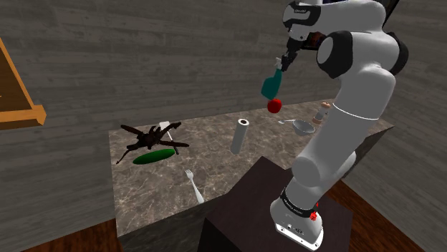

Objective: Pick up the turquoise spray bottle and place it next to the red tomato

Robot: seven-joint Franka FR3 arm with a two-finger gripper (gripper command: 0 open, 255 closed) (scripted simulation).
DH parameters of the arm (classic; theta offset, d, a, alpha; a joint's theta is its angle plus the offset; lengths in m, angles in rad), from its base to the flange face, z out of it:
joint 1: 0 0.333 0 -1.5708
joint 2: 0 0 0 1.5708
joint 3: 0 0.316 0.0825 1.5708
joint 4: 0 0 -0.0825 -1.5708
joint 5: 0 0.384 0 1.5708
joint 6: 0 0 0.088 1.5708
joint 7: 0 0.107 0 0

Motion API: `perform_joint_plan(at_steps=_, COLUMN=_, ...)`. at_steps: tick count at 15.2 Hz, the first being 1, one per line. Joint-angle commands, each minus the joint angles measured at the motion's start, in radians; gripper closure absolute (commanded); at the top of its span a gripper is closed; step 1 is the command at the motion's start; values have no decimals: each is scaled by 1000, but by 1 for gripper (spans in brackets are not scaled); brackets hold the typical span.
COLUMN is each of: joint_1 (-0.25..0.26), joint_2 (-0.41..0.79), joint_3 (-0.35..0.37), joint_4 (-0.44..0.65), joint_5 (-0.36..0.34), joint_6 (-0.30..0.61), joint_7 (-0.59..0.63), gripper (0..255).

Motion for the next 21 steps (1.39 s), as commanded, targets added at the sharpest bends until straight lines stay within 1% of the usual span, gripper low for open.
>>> perform_joint_plan(at_steps=1, joint_1=-36, joint_2=48, joint_3=-23, joint_4=34, joint_5=35, joint_6=5, joint_7=-61, gripper=255)
perform_joint_plan(at_steps=5, joint_1=-120, joint_2=153, joint_3=-54, joint_4=124, joint_5=111, joint_6=-1, joint_7=-171, gripper=255)
perform_joint_plan(at_steps=10, joint_1=-255, joint_2=309, joint_3=-66, joint_4=285, joint_5=216, joint_6=-35, joint_7=-293, gripper=255)
perform_joint_plan(at_steps=13, joint_1=-353, joint_2=416, joint_3=-58, joint_4=418, joint_5=278, joint_6=-74, joint_7=-351, gripper=255)
perform_joint_plan(at_steps=16, joint_1=-470, joint_2=543, joint_3=-39, joint_4=599, joint_5=339, joint_6=-133, joint_7=-392, gripper=255)
perform_joint_plan(at_steps=17, joint_1=-501, joint_2=577, joint_3=-32, joint_4=653, joint_5=352, joint_6=-152, joint_7=-397, gripper=255)
perform_joint_plan(at_steps=21, joint_1=-468, joint_2=550, joint_3=-37, joint_4=547, joint_5=342, joint_6=-78, joint_7=-408, gripper=255)
